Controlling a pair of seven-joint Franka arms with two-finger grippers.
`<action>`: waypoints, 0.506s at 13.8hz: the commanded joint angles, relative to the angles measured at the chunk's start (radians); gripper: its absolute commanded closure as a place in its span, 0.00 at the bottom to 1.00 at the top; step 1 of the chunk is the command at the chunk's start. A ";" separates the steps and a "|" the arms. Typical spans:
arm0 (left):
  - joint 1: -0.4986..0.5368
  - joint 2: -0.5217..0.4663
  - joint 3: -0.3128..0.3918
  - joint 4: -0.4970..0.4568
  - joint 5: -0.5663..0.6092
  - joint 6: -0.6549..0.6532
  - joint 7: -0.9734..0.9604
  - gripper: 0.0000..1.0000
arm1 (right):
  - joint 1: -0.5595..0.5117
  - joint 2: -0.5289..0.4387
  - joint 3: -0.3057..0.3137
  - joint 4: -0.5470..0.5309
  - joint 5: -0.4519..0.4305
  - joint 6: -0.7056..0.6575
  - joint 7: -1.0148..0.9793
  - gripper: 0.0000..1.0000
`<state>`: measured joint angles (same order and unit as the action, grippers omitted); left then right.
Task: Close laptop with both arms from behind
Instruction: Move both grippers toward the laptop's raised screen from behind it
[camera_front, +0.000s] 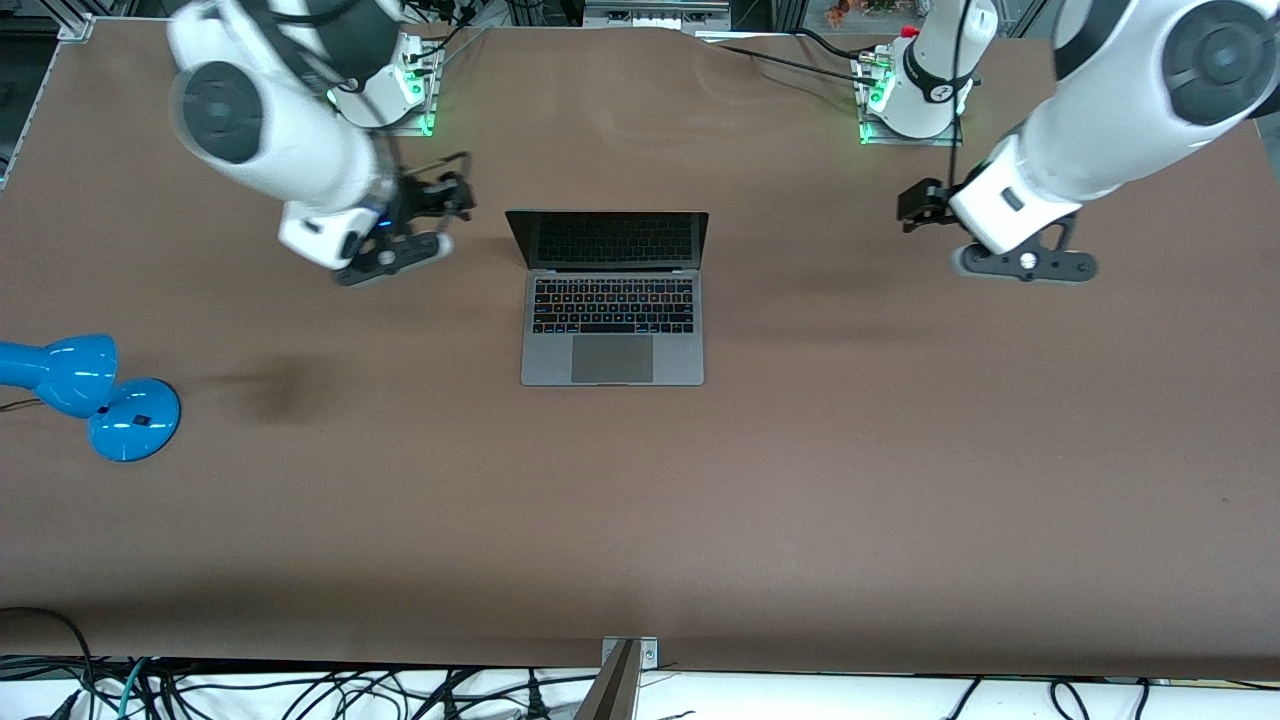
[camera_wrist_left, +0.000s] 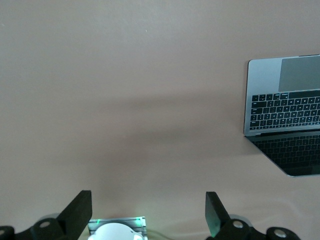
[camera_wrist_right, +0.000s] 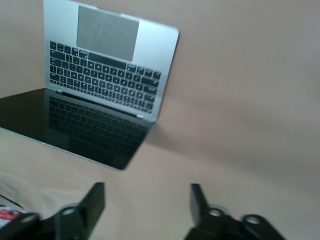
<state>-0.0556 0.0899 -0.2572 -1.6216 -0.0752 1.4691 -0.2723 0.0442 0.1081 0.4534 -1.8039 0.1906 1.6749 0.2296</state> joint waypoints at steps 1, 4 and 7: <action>0.003 0.034 -0.062 0.023 -0.012 -0.020 -0.082 0.00 | -0.009 0.004 0.080 -0.044 0.013 0.012 0.163 0.58; -0.013 0.060 -0.129 0.025 -0.014 0.005 -0.193 0.00 | -0.009 0.007 0.088 -0.090 0.102 -0.006 0.175 0.80; -0.085 0.080 -0.155 0.023 -0.020 0.019 -0.378 0.00 | -0.007 0.022 0.090 -0.141 0.165 -0.009 0.175 0.90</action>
<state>-0.0977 0.1472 -0.4089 -1.6207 -0.0790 1.4899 -0.5537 0.0464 0.1328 0.5367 -1.9077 0.3094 1.6698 0.3965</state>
